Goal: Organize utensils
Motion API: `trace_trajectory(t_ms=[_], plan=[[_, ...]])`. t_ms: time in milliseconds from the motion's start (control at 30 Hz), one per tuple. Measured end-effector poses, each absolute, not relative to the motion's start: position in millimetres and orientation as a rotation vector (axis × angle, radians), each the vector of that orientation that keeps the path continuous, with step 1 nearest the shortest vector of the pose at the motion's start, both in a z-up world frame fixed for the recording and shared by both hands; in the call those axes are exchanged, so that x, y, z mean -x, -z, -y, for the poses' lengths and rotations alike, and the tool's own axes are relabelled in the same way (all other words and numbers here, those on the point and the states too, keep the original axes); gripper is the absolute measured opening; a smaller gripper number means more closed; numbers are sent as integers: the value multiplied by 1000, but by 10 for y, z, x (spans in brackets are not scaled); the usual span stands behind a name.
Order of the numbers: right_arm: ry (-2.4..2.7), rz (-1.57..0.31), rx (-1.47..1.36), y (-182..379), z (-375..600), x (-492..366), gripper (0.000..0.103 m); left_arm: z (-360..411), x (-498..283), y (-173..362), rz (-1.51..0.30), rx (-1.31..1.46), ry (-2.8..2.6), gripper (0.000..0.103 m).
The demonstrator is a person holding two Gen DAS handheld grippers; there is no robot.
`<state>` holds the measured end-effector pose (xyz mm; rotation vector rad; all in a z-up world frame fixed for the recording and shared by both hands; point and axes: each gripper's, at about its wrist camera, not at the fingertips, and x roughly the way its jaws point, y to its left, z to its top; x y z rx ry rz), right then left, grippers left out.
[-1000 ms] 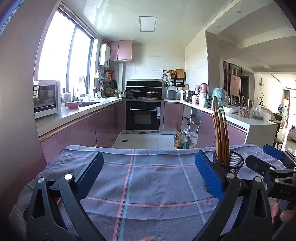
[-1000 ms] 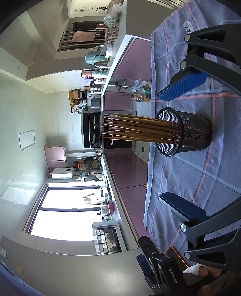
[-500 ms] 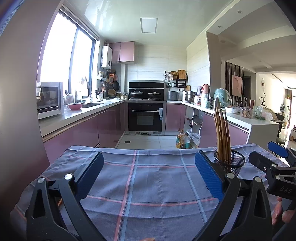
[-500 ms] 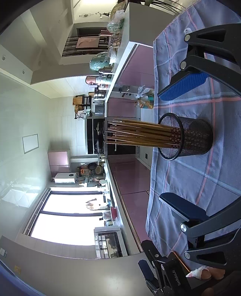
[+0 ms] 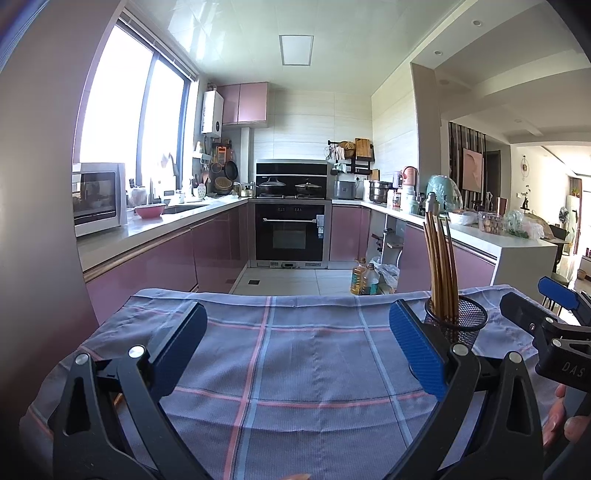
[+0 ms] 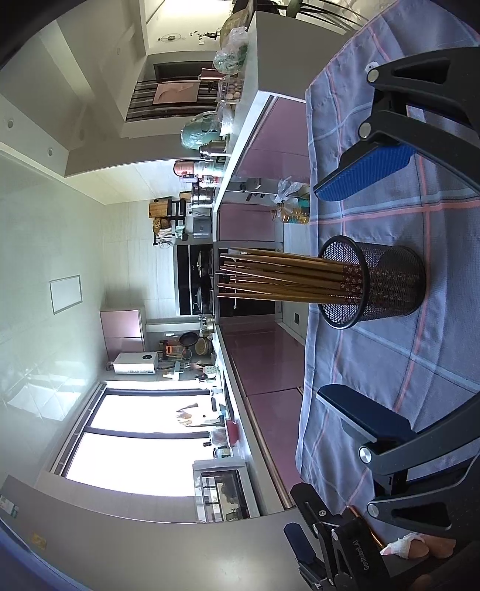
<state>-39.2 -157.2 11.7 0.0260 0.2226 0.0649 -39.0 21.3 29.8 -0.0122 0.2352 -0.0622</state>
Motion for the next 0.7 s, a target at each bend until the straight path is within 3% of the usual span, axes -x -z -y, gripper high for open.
trace_trajectory(t_ms=[700], plan=[[-62, -216, -24, -133, 1557, 399, 96, -216, 401, -275, -239, 15, 58, 97]])
